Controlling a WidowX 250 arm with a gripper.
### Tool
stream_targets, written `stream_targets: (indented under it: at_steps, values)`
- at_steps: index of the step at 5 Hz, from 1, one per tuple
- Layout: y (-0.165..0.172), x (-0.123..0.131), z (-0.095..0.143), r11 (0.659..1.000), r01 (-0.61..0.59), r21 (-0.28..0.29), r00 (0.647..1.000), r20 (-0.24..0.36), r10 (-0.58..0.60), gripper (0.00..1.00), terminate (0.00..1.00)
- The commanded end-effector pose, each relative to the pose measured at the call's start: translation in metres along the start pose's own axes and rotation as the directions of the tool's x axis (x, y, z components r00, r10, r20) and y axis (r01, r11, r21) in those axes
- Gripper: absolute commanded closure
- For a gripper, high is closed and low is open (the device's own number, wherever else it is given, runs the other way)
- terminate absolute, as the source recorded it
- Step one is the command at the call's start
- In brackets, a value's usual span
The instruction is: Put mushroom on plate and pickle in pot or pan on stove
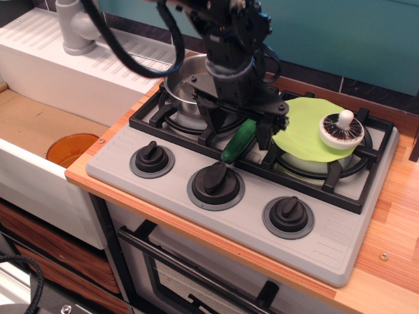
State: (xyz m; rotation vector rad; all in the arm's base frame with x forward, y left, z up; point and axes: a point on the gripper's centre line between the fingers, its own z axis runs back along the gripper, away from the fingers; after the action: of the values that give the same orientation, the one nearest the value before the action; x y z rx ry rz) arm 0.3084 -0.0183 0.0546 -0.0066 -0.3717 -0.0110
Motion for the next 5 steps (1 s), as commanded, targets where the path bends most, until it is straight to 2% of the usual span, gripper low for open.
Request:
stream_targets:
  at_steps: [1, 3, 5]
  values:
    - [0.001, 0.01, -0.003, 1.0, 0.003, -0.011, 0.997, 0.08, -0.002, 0.0, 0.0]
    - [0.007, -0.003, -0.018, 1.0, 0.002, -0.021, 0.994, 0.109, 0.0, 0.0, 0.0]
    - [0.015, -0.022, -0.019, 1.0, -0.004, -0.019, 0.993, 0.118, 0.006, 0.0, 0.0]
